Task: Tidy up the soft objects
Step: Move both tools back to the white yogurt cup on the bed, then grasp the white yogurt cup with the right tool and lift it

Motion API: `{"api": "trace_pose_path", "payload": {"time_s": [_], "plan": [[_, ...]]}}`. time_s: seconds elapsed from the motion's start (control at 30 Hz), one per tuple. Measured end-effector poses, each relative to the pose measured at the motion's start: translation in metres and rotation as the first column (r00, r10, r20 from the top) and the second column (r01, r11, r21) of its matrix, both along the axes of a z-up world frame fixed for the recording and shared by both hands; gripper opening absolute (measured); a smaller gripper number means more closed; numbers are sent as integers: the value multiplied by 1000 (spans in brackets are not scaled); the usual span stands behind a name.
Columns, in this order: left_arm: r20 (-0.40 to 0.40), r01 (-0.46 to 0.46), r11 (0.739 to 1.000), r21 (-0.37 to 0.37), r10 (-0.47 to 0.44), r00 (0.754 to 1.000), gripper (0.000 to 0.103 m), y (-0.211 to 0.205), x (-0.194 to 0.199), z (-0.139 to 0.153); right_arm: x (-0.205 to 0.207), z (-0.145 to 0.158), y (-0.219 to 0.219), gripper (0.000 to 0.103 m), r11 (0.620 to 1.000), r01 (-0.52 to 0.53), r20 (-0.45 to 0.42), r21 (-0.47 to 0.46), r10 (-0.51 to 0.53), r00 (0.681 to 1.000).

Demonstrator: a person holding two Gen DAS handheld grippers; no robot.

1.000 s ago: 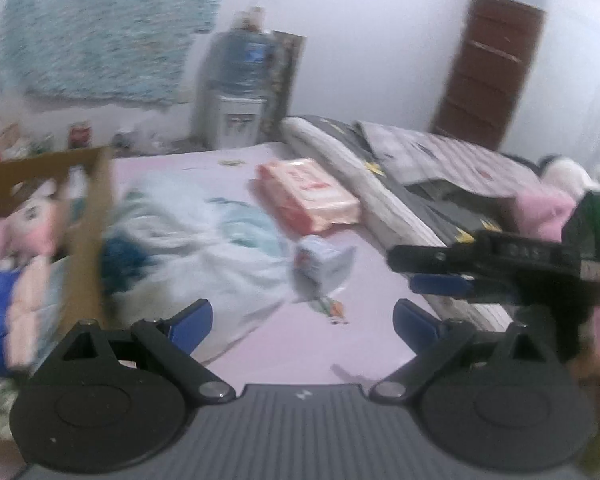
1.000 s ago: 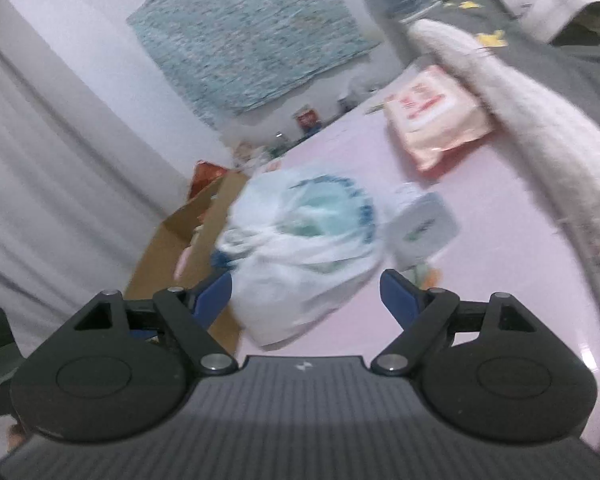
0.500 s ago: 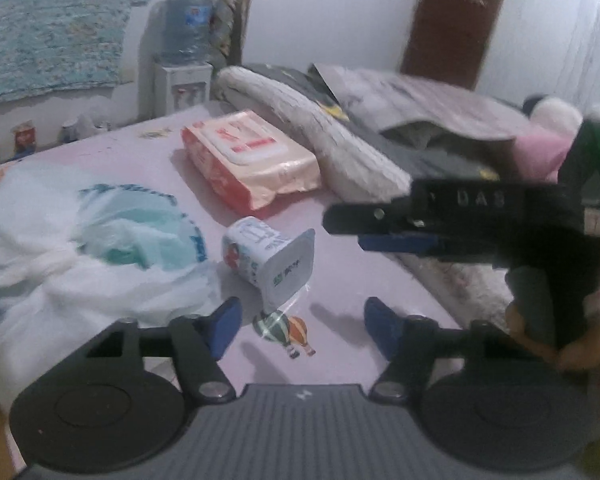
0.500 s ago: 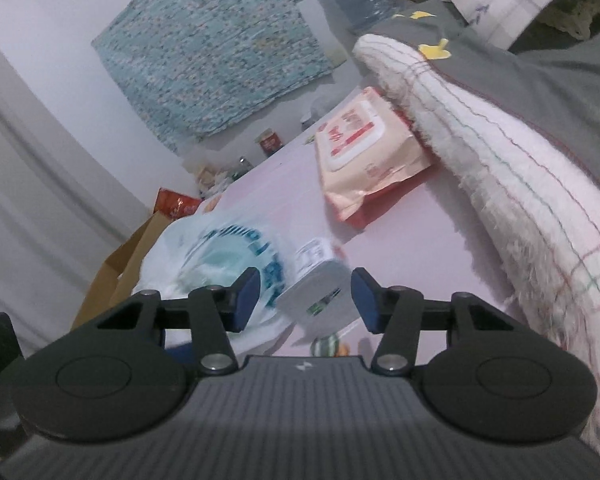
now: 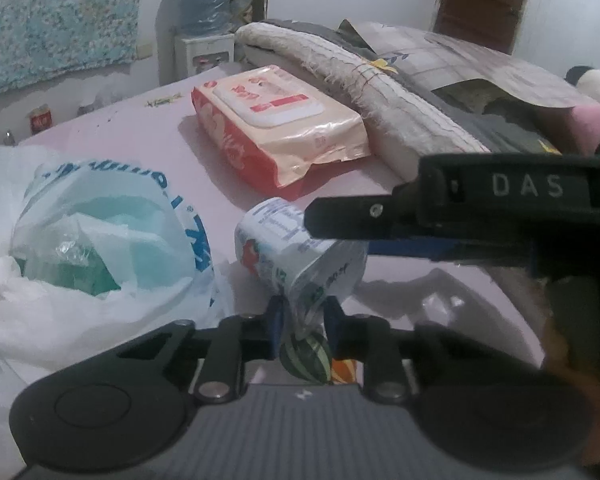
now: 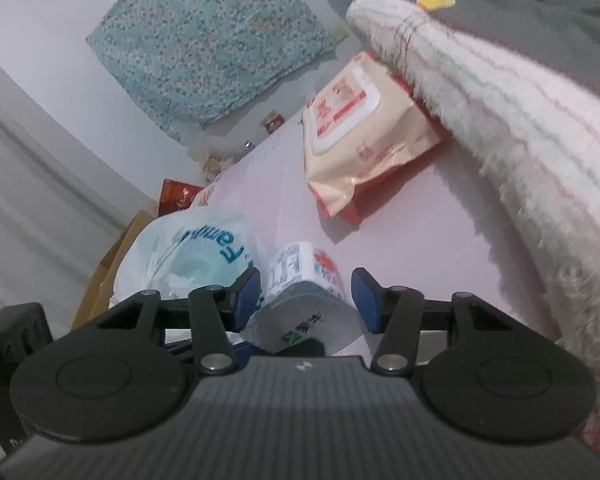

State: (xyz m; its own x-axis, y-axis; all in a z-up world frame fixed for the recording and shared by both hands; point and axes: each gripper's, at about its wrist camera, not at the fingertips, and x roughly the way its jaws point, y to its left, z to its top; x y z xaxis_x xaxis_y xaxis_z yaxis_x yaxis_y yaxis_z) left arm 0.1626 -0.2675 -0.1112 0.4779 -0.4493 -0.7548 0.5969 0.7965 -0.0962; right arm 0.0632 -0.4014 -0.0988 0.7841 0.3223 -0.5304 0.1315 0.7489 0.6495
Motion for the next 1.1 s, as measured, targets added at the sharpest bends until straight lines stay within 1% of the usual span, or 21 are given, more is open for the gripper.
{"api": "trace_pose_path", "payload": {"time_s": [0.1, 0.27, 0.33, 0.5, 0.6, 0.67, 0.8, 0.9, 0.97, 1.0, 1.03, 1.1], "plan": [[-23, -8, 1000, -2, 8, 1000, 18, 3, -1, 2, -3, 1, 5, 50, 1000, -7, -8, 2, 8, 1000], [-104, -8, 1000, -20, 5, 995, 18, 12, -7, 9, -19, 8, 16, 51, 1000, -19, -35, -1, 19, 999], [-139, 0, 1000, -26, -4, 990, 18, 18, -14, 14, -29, 12, 19, 52, 1000, -19, -45, 18, 20, 999], [-245, 21, 999, -40, -30, 969, 19, 36, -32, 25, -59, 22, 32, 52, 998, -22, -74, 65, 27, 997], [-304, 23, 997, -75, -45, 952, 20, 51, -43, 32, -81, 30, 37, 53, 996, -23, -77, 91, 30, 997], [-324, 25, 995, -95, -54, 944, 21, 60, -52, 37, -92, 34, 39, 53, 994, -23, -80, 103, 31, 996], [-368, -1, 989, -146, -54, 928, 23, 77, -65, 42, -108, 40, 48, 56, 992, -18, -77, 124, 28, 997], [-376, -30, 986, -165, -35, 926, 23, 84, -66, 44, -111, 42, 48, 56, 987, -4, -81, 160, 17, 997], [-384, -46, 984, -175, -25, 923, 23, 87, -66, 46, -112, 44, 49, 58, 983, 2, -84, 184, 13, 996], [-391, -50, 982, -184, -26, 920, 24, 89, -64, 46, -110, 44, 49, 62, 981, 2, -85, 196, 15, 996], [-404, -56, 980, -192, -27, 915, 24, 90, -62, 45, -109, 44, 49, 67, 977, 4, -90, 215, 15, 996], [-442, -83, 974, -211, -19, 897, 24, 95, -56, 41, -105, 43, 49, 70, 973, 5, -99, 230, 18, 995]]}}
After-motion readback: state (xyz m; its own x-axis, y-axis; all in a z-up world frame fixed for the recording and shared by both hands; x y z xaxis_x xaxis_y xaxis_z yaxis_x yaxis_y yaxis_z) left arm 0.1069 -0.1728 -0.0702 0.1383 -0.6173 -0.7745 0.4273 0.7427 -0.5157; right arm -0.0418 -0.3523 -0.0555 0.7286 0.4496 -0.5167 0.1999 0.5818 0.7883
